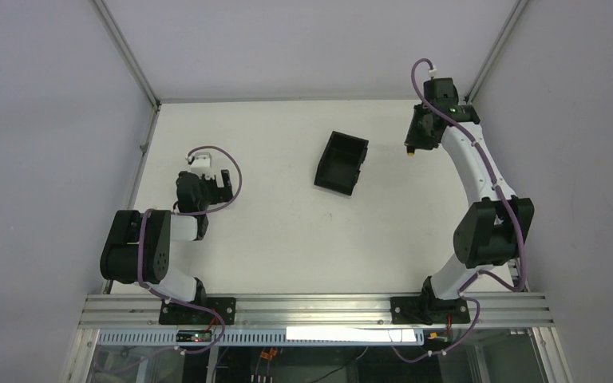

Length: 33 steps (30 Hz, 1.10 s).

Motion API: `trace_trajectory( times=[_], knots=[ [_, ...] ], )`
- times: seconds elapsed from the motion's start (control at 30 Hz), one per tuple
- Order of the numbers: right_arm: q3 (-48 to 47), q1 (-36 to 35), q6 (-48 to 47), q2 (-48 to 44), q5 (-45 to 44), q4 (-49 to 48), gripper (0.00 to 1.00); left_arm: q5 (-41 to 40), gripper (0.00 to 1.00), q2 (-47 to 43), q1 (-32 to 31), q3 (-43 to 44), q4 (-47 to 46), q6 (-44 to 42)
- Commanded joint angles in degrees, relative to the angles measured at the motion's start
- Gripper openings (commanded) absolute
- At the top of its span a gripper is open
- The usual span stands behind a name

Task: Put the screwdriver in the bin

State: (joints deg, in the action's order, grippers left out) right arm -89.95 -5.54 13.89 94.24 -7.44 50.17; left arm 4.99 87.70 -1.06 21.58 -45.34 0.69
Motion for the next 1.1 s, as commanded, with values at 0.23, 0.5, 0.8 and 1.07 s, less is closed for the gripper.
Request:
trace_trajectory(
  times=[0.23,0.5,0.8,1.07],
  knots=[
    [-4.0,-12.4,12.5,-0.1,16.0,-10.2,0.09,0.1,0.99,-1.3,-0.1,-0.1,-1.6,0.1],
    [-5.5,-21.0,12.0,6.5,5.8,-13.9,0.08,0.1,0.99,-1.3,-0.1,-0.1,-1.6,0.1],
    [2.8,-23.8,9.7,11.9,-0.8,-22.3,0.13,0.1,0.99,-1.3,-0.1,-0.1,-1.5,0.1],
    [8.4,-23.8,9.2,13.2,-2.1,-25.0,0.19,0.1,0.99,-1.4,-0.1,-0.1,-1.5,0.1]
  ],
)
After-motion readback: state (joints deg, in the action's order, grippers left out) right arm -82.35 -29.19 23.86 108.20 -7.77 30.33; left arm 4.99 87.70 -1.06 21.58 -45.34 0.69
